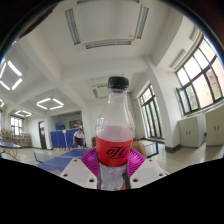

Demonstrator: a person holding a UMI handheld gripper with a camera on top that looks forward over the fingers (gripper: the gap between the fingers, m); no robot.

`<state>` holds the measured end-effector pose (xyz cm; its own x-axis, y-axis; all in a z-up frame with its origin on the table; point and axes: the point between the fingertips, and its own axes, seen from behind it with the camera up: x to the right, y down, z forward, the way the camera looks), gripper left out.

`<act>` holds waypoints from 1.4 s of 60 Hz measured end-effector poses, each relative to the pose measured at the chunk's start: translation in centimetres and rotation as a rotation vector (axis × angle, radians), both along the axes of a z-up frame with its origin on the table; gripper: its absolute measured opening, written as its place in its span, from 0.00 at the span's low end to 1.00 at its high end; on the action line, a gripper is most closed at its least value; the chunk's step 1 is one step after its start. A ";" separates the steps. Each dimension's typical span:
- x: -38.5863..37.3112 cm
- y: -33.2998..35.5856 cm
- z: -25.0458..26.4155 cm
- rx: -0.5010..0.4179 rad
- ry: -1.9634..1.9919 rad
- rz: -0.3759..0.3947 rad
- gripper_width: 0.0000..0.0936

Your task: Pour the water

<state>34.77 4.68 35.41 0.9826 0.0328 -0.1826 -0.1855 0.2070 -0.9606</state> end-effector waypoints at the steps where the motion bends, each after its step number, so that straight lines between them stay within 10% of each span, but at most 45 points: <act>1: 1.4 2.1 -1.8 -0.026 -0.036 -0.019 0.34; 22: 9.7 7.8 -27.9 -0.434 -0.244 -0.137 0.34; 33: 9.2 5.8 -25.8 -0.407 -0.230 -0.170 0.39; 39: 9.2 6.0 -26.4 -0.434 -0.229 -0.176 0.58; 43: 9.2 5.3 -26.4 -0.506 -0.218 -0.177 0.93; 84: -7.0 -36.0 -14.2 -0.746 -0.176 -0.307 0.91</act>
